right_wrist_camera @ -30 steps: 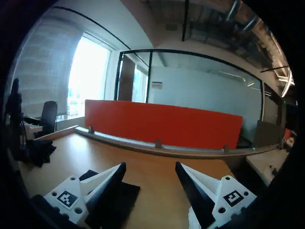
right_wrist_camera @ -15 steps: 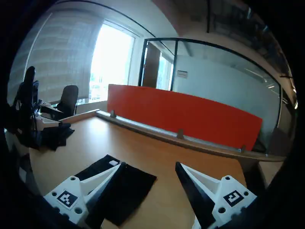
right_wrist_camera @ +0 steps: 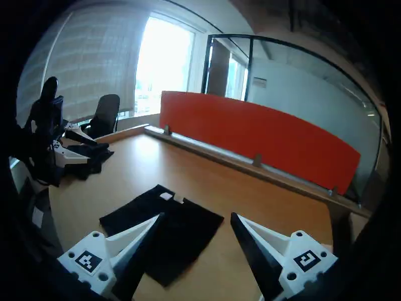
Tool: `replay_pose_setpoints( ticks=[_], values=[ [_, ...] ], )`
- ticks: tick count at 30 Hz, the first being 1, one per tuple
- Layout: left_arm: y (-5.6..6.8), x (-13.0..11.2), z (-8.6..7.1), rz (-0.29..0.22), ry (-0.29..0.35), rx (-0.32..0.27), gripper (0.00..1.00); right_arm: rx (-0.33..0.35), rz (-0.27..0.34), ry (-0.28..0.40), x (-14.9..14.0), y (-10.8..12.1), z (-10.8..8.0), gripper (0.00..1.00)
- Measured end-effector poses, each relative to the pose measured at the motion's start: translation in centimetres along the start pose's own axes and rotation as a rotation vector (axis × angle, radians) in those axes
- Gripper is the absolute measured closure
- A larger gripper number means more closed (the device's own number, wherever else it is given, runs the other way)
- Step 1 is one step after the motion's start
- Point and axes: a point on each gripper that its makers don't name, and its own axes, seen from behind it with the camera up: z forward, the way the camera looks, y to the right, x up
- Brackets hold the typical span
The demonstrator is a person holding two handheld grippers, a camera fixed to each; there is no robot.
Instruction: Fold towel
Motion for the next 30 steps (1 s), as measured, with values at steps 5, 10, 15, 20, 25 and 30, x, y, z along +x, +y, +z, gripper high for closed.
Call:
replay_pose_setpoints(
  ticks=[5,10,15,20,25,30],
  values=[
    [0.8,-2.0,0.6,-0.002,-0.030,-0.013,0.07,0.018,0.008,-0.033,-2.0,-1.0,0.7,0.00],
    [1.6,-4.1,1.2,-0.008,-0.063,-0.022,0.07,0.022,0.019,-0.059,-4.1,-1.5,1.3,0.00],
    [2.6,-6.5,1.8,-0.015,-0.103,-0.042,0.07,0.029,0.018,-0.100,-6.7,-2.1,2.0,0.00],
    [3.5,-9.0,2.5,-0.020,-0.149,-0.065,0.07,0.041,0.011,-0.138,-9.2,-2.9,2.9,0.00],
    [4.2,-11.5,3.1,-0.016,-0.192,-0.084,0.07,0.061,0.006,-0.177,-11.6,-3.9,3.7,0.00],
    [4.7,-13.8,3.7,-0.002,-0.234,-0.102,0.07,0.078,-0.003,-0.216,-13.8,-4.9,4.3,0.00]
  ],
)
